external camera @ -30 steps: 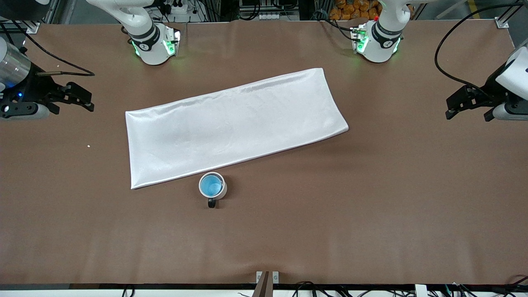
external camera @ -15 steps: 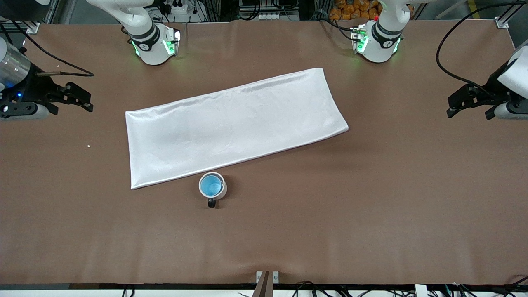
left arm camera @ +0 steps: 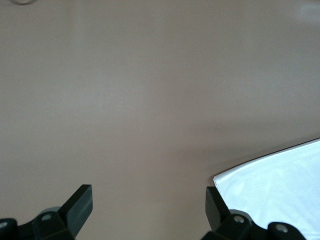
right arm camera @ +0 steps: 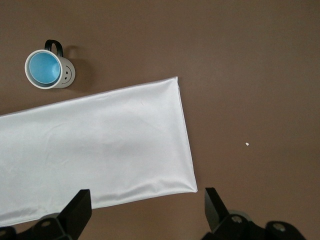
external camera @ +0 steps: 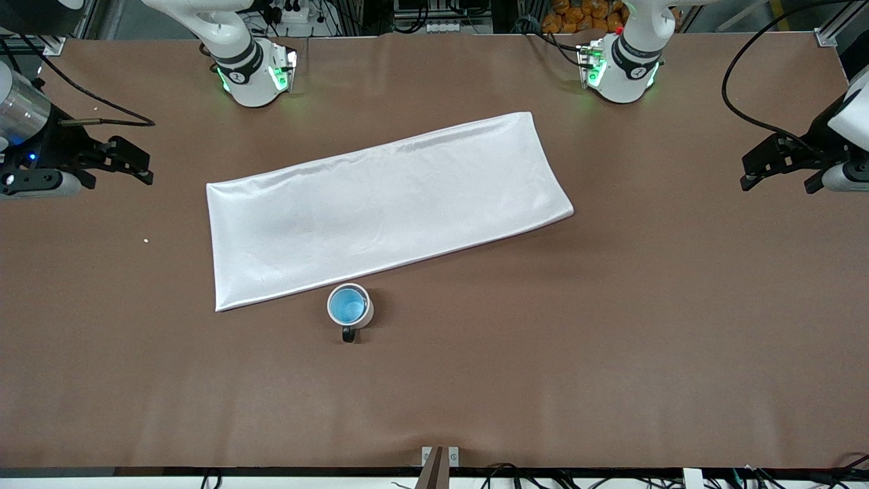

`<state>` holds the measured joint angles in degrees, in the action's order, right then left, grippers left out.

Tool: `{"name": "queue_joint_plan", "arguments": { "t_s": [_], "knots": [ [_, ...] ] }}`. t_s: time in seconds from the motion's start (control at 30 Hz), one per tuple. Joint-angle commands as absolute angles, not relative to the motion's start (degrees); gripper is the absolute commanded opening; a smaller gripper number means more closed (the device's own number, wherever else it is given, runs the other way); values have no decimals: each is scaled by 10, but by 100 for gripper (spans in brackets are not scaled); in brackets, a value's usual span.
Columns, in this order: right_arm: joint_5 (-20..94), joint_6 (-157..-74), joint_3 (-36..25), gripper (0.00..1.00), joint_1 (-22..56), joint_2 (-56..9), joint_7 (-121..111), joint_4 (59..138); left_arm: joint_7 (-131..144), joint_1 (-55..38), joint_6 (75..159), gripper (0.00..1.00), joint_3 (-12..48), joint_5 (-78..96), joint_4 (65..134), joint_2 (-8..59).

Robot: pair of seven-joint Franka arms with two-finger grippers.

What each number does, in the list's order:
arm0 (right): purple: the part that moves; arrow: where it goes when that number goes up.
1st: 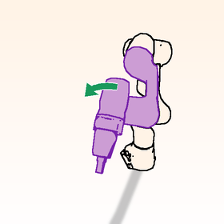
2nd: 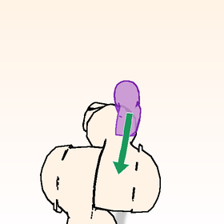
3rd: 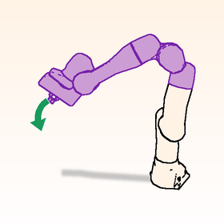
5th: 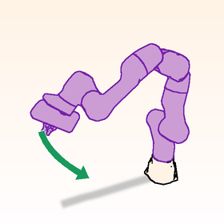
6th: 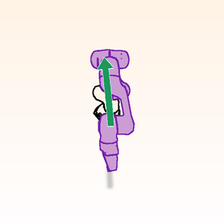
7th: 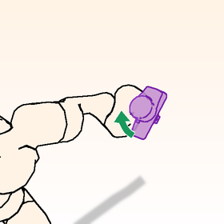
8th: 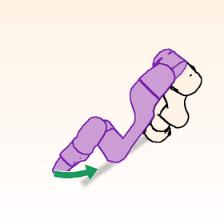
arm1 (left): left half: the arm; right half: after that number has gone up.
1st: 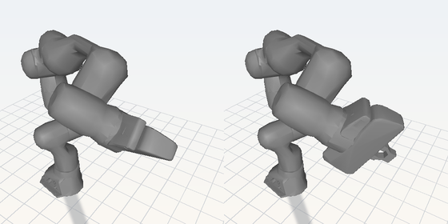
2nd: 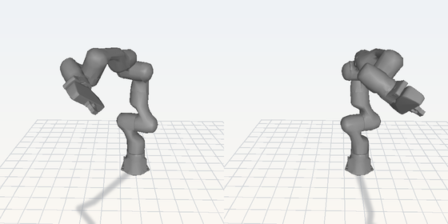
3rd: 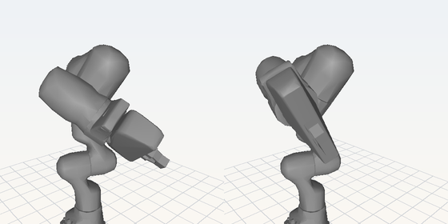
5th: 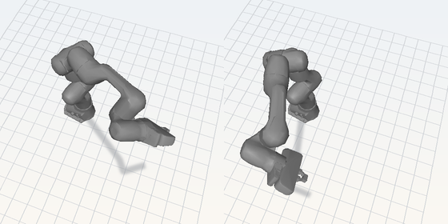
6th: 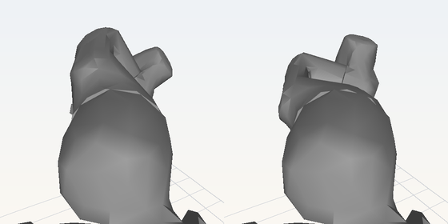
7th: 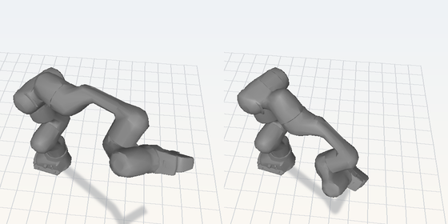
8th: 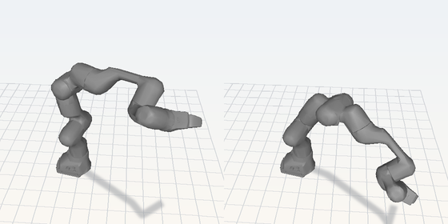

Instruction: Place blue cup into white mug on table

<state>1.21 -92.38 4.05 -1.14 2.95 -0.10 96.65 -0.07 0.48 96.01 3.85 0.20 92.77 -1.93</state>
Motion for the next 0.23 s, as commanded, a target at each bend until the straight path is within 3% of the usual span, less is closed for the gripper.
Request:
{"name": "queue_joint_plan", "arguments": {
  "t_s": [0.0,0.2],
  "knots": [
    [4,-925,48,100,-18,33,8,969,-6,10,946,100,37,10,913,-12],
    [0,-926,48,100,-18,33,8,969,-6,13,945,100,37,9,916,-11]
  ]
}}
